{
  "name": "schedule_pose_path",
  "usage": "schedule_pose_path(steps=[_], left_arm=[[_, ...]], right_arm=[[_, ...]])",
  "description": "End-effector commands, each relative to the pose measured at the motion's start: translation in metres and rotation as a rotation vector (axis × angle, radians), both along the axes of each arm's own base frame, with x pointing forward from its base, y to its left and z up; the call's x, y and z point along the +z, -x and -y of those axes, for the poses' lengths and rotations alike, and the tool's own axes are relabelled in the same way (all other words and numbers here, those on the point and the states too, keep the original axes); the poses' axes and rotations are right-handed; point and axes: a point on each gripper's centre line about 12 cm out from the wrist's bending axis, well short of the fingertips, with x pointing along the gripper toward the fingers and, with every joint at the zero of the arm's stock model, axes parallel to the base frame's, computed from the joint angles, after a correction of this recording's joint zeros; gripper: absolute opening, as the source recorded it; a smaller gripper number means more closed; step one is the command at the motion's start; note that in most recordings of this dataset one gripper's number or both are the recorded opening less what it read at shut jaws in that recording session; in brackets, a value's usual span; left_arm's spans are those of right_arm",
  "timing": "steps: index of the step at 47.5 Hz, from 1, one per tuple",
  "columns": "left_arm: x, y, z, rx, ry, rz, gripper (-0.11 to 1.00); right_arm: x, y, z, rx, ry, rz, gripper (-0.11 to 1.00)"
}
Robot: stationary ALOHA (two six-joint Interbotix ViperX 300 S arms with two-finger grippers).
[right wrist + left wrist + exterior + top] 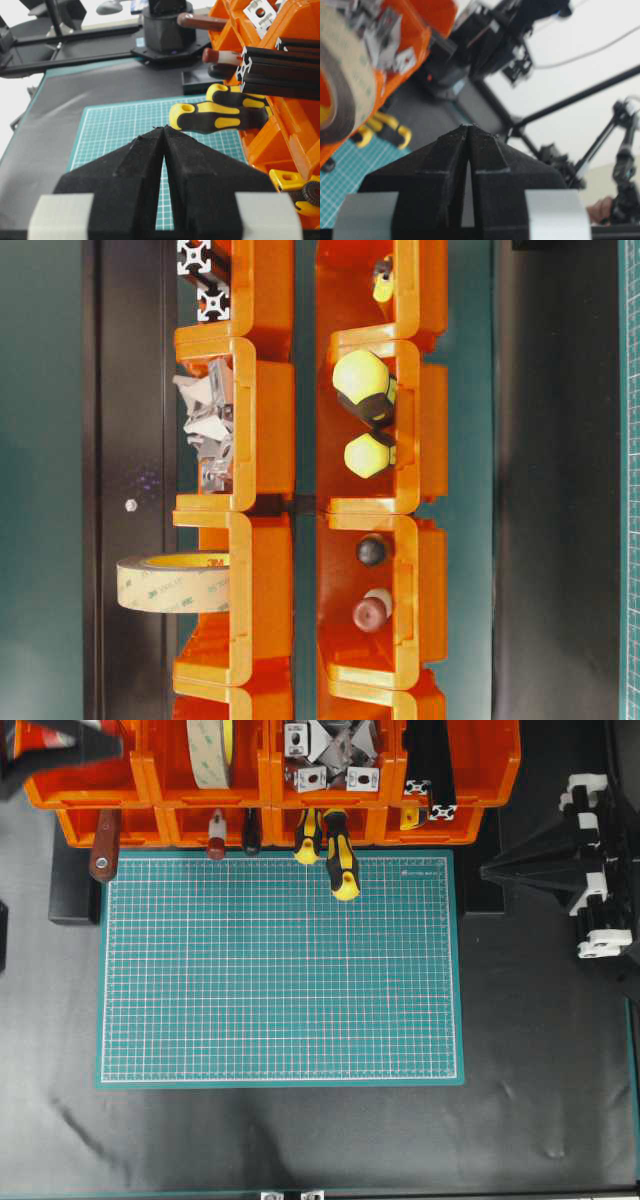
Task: Pick foam from container rack with left arm.
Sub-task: 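Move the left gripper up toward the foam tape roll in the bin, then grasp the black foam tape roll's rim with the left gripper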
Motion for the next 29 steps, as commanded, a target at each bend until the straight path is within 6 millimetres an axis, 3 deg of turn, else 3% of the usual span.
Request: schedule_pose_path(steps=[1, 6, 9, 22, 25, 29], left_arm=[[0.012, -0.001, -0.003, 0.014, 0.008, 0.023, 0.0], [0.011, -0.003, -0.004, 0.022, 0.04, 0.022, 0.01], [0.009, -0.005, -0.006, 0.039, 0.086, 0.022, 0.07], [0.004, -0.01, -0.023, 0.127, 0.205, 0.012, 0.81], [0.002, -0.012, -0.027, 0.144, 0.216, 0.0, 0.9], [-0.001, -0.016, -0.029, 0.151, 0.224, -0.021, 0.9]], right_arm=[[0.014, -0.003, 0.0, 0.0, -0.006, 0.044, 0.0], [0.014, -0.004, -0.001, 0.003, -0.005, 0.046, 0.0], [0.014, -0.004, -0.001, 0.005, -0.005, 0.046, 0.0], [0.015, -0.003, -0.003, 0.016, -0.004, 0.051, 0.0], [0.015, -0.003, -0.003, 0.016, -0.004, 0.051, 0.0], [0.016, -0.002, -0.004, 0.017, -0.002, 0.055, 0.0]])
